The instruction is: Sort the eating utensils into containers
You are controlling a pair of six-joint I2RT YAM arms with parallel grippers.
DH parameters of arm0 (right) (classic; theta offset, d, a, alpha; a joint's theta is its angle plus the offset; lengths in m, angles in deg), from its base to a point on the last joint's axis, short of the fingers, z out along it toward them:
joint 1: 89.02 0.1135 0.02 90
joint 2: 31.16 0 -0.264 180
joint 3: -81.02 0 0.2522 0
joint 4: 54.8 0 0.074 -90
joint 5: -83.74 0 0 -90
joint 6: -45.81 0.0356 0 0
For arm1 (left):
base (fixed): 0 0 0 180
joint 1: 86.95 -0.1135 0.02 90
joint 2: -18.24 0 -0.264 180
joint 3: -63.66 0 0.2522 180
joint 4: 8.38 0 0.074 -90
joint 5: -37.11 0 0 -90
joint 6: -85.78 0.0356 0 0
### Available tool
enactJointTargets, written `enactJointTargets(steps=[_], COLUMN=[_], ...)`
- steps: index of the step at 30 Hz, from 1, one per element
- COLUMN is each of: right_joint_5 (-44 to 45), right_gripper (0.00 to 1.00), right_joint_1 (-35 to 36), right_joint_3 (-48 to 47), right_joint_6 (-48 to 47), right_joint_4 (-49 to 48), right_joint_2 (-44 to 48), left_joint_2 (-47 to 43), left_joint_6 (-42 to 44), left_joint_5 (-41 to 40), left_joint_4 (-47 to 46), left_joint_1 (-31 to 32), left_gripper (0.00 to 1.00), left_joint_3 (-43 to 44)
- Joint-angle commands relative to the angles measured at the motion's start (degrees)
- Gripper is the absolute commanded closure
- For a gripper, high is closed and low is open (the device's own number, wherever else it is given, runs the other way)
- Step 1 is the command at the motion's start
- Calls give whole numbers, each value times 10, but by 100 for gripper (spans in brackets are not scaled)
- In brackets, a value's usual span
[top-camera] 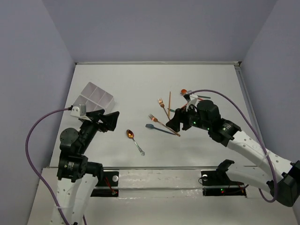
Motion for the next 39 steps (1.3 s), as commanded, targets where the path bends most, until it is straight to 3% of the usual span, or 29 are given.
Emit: enactJointTargets(steps=[1,12,19,26,33,39], right_joint_5=[44,221,293,316,344,354], right_gripper=[27,37,42,44,46,53], right_joint_1=[55,218,296,328,328,328], right_joint_3=[-31,-88,-156,-227,-247,-257], right_joint_6=[-11,-26,-19,-15,-10,-5], right_joint_4=[-35,-42,-35,-26,-34,-58], right_joint_2=[-27,-174,-343,-473,-537,-578], left_joint_2=[-3,3,24,45,45,53], left_joint_6=[11,1,-7,-11,-14,-18], left_joint_5=[11,3,-3,-9,-20,-29], left_joint_4=[-21,-21,-18,-14,-9,-6], left_joint_1=[-9,-9,-9,-9,-9,-14], left_gripper=[1,1,1,3,7,17], left_joint_3=[5,0,-1,-1,1,1])
